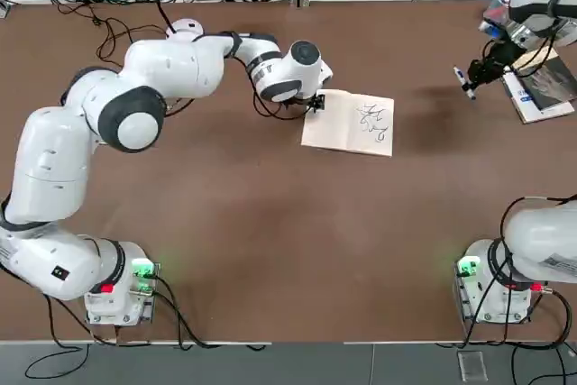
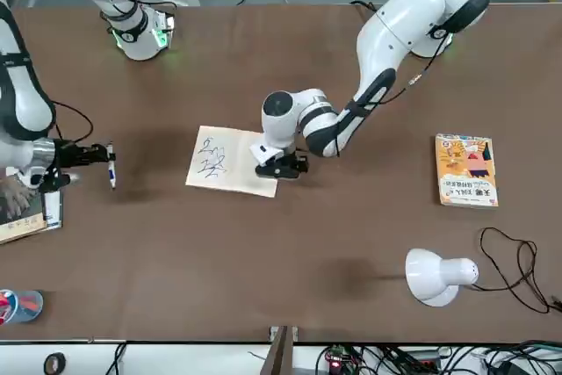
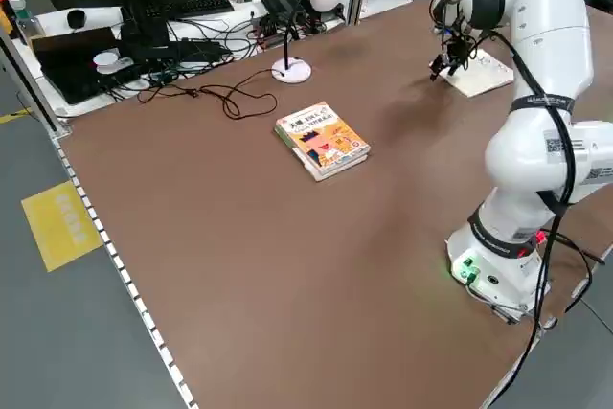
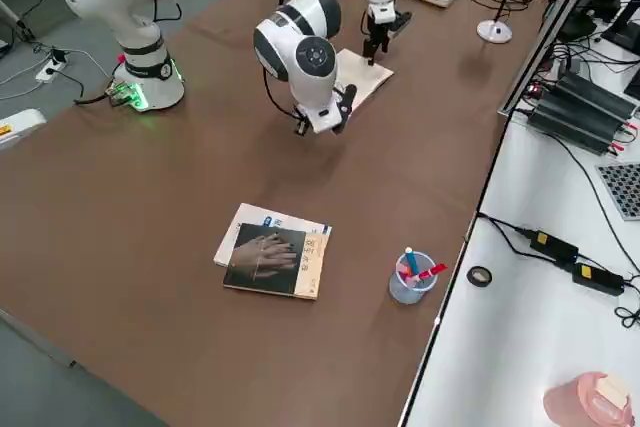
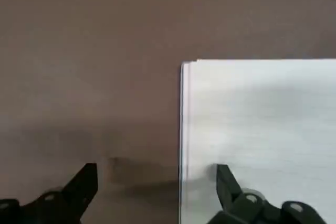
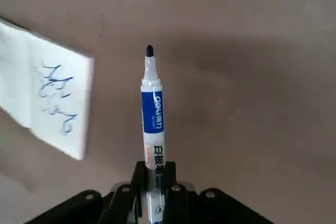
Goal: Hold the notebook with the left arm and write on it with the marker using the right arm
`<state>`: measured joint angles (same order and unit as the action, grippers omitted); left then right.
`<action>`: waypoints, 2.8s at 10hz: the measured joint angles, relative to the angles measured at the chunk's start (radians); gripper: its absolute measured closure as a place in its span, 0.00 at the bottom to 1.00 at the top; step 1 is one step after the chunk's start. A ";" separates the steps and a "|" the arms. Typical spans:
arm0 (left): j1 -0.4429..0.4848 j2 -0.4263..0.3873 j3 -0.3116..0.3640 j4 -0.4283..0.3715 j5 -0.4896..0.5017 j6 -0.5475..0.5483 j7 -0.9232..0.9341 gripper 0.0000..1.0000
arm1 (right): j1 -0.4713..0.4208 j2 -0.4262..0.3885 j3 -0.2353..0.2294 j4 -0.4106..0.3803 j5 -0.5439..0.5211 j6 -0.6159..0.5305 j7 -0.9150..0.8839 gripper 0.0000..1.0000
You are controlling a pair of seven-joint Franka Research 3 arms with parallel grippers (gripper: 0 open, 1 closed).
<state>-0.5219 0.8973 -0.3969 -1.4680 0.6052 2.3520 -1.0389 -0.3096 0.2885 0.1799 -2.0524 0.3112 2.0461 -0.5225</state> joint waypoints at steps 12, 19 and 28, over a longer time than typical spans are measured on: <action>0.055 -0.119 -0.023 0.053 -0.007 -0.115 0.113 0.00 | 0.034 0.138 -0.084 0.036 -0.076 0.241 -0.033 0.82; 0.366 -0.274 -0.176 0.054 -0.139 -0.253 0.410 0.00 | 0.043 0.138 -0.096 0.050 -0.076 0.240 -0.033 0.21; 0.497 -0.373 -0.242 0.053 -0.219 -0.379 0.506 0.00 | 0.097 0.042 -0.097 0.216 -0.108 0.037 0.233 0.00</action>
<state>-0.0248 0.5241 -0.6385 -1.4149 0.3866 1.9734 -0.5328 -0.2123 0.3302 0.0830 -1.8367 0.2031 2.0832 -0.2896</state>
